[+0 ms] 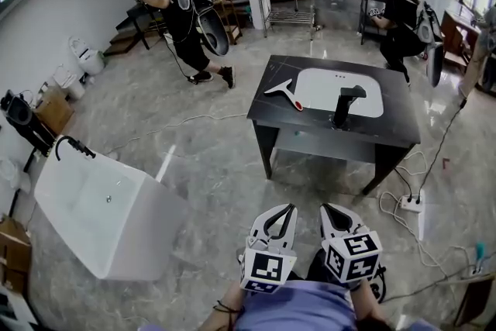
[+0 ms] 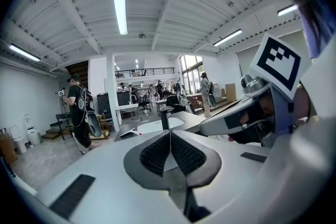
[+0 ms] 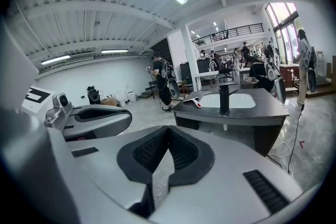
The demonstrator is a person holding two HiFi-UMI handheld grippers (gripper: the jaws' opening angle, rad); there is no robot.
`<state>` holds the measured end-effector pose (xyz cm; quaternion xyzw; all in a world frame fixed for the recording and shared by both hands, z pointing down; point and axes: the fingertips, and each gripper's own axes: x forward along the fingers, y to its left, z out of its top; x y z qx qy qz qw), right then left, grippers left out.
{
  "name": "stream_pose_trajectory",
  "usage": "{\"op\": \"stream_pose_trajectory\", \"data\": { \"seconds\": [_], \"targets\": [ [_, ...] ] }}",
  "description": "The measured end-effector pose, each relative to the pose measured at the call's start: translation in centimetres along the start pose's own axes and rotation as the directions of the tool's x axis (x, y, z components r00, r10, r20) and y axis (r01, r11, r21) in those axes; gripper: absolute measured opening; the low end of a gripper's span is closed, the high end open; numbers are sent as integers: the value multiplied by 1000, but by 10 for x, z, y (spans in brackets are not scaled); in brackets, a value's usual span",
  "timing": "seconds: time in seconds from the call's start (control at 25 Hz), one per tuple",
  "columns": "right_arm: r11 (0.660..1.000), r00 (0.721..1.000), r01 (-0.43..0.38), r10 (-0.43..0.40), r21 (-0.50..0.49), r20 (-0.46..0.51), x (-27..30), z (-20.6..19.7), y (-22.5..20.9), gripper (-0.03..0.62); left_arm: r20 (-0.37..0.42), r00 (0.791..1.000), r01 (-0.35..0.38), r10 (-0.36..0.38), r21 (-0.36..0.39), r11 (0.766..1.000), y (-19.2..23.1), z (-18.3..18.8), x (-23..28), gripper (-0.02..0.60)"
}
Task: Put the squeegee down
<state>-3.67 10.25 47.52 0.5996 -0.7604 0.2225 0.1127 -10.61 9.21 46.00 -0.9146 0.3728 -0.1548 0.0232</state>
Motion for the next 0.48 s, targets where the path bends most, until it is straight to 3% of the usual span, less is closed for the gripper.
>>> {"op": "stream_pose_trajectory", "data": {
  "seconds": [0.48],
  "targets": [
    [1000, 1000, 12, -12, 0, 8, 3, 2, -7, 17, 10, 1000, 7, -8, 8, 1000, 0, 2, 5, 18]
  ]
}}
